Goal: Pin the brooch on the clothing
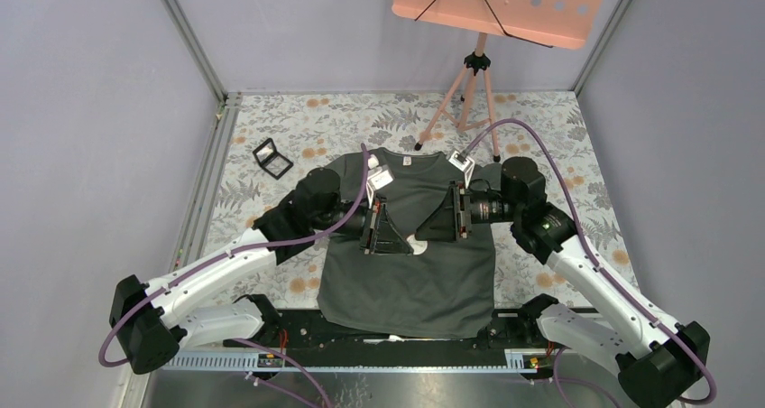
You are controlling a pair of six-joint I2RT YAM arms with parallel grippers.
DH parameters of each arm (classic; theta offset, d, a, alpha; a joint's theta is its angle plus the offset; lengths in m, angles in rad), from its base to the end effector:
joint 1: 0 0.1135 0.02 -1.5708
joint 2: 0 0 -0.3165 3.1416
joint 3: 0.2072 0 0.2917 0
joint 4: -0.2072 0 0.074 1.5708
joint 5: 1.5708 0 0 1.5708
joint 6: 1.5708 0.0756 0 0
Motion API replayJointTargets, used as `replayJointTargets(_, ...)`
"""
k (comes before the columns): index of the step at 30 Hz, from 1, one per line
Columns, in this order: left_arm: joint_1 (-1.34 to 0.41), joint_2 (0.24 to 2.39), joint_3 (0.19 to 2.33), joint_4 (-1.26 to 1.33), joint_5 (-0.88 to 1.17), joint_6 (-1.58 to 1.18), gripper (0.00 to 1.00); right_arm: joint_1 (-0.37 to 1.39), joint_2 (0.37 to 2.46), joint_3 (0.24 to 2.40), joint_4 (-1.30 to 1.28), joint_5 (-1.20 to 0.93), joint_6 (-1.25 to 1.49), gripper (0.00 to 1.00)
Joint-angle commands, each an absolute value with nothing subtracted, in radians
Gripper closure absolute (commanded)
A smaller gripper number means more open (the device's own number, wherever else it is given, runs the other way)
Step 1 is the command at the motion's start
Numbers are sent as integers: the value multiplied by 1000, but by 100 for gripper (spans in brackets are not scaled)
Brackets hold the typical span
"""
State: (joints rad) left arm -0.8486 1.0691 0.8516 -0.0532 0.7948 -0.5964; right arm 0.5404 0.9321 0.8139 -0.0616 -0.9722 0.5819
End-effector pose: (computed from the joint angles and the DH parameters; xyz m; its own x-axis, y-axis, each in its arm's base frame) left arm 0.1458 -0.2471 0.3540 -0.6968 0.1958 -0.6900 0.7117 0.0688 -0.6991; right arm 0.1707 0.1753 0.3727 -0.6705 -0.0411 -0.7408 -0.7402 0.1049 0.6642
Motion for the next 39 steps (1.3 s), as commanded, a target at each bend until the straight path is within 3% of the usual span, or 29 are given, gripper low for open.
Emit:
replayJointTargets(1,-848,1071,880,38,829,-619,100,563,927,812,33,-1009,590,54)
replayJointTargets(8,-848,1069,871,78,824,-641,100,568,916,802,48,-1003,592,73)
replayJointTargets(12,-848,1064,852,129,810,-667,100,569,907,800,70,-990,596,100)
replayJointTargets(13,-848,1061,846,147,803,-676,98,569,898,795,80,-970,604,100)
replayJointTargets(16,-848,1040,825,195,761,-695,50,568,845,750,169,-846,655,100)
replayJointTargets(17,-848,1027,815,221,750,-699,39,567,826,725,226,-817,689,100)
replayJointTargets(23,-848,958,743,385,676,-751,17,568,754,665,382,-701,785,100)
replayJointTargets(26,-848,947,737,399,638,-753,19,568,739,665,380,-677,781,100)
replayJointTargets(33,-848,954,731,434,545,-777,54,569,716,664,393,-647,784,100)
replayJointTargets(39,-848,998,732,508,568,-823,62,568,719,662,406,-662,796,100)
